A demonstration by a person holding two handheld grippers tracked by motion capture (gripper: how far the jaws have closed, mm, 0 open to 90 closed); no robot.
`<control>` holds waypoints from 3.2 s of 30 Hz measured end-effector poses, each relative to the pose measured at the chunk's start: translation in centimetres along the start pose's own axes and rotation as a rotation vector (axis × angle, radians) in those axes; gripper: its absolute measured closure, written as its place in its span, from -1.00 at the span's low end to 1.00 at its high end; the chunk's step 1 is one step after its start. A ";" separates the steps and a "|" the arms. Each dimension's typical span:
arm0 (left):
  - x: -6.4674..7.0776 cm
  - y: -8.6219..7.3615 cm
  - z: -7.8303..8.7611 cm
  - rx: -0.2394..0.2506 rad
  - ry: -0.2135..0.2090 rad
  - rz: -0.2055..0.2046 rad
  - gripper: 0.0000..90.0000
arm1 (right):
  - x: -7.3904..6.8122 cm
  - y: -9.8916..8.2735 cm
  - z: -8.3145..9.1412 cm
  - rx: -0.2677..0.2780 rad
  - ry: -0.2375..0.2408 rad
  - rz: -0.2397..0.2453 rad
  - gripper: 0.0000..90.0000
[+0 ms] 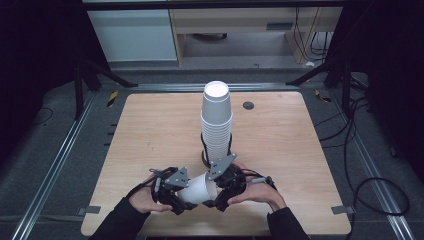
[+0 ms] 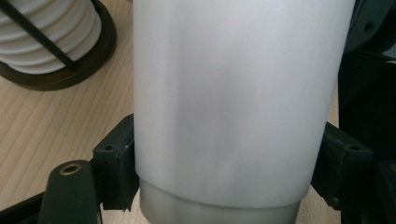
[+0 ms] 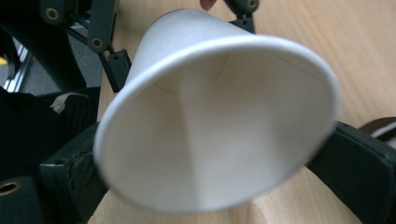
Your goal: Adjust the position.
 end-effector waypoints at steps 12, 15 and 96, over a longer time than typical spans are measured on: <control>-1.7 1.3 4.0 0.255 0.060 0.084 -0.51 | 3.3 0.8 3.9 0.147 -0.093 -0.127 -0.91; -1.6 1.9 4.4 0.308 0.053 0.084 -0.52 | 3.4 0.9 3.8 0.160 -0.091 -0.152 -0.92; -0.2 1.3 -0.9 0.059 0.057 0.014 -0.50 | 0.6 1.0 -0.5 0.034 -0.008 -0.110 -0.83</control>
Point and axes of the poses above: each handheld gripper's, and its own axes: z roughly backward along the jaws, y roughly out of its top, x roughly to its right, the point moved 10 cm from there along -z, roughly forward along the jaws, and after that the axes turned 10 degrees about -y, right-handed, at the moved point
